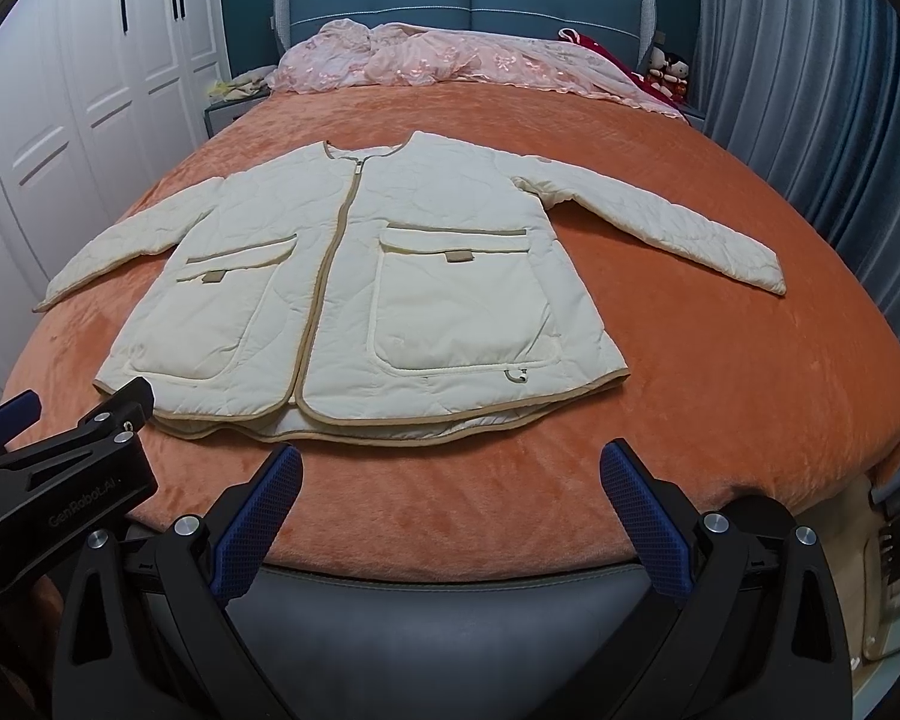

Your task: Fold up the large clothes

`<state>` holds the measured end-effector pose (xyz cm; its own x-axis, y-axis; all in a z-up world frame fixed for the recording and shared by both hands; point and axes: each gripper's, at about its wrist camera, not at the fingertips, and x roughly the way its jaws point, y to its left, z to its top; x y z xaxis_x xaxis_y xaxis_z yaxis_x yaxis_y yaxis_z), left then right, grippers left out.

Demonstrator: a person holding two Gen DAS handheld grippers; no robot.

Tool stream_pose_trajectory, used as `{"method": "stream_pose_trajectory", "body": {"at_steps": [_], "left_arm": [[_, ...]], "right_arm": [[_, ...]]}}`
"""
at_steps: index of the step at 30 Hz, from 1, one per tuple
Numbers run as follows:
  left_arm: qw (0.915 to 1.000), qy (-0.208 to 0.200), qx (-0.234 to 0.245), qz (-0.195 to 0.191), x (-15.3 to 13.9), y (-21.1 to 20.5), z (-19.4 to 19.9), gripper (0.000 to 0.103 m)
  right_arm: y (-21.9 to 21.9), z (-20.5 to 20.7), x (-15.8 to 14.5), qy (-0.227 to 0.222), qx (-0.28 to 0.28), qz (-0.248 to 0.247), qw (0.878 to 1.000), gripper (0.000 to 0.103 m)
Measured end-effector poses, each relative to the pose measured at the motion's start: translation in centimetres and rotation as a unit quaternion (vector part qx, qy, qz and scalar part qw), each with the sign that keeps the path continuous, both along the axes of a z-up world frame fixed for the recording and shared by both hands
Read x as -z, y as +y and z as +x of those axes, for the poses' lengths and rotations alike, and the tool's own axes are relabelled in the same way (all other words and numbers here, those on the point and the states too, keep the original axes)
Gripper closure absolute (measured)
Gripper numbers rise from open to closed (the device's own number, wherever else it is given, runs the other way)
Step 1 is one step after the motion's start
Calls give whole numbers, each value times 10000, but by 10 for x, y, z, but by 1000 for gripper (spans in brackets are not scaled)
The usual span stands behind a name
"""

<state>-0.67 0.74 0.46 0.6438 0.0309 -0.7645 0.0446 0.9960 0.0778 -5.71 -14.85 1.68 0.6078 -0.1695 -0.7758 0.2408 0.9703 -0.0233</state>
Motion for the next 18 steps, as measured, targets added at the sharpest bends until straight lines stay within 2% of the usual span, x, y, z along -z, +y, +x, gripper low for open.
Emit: {"method": "stream_pose_trajectory", "body": {"at_steps": [18], "left_arm": [[10000,46,-30,0,5,6,1,5]], "right_arm": [[1,2,5,47,-20,25,10000,5]]}}
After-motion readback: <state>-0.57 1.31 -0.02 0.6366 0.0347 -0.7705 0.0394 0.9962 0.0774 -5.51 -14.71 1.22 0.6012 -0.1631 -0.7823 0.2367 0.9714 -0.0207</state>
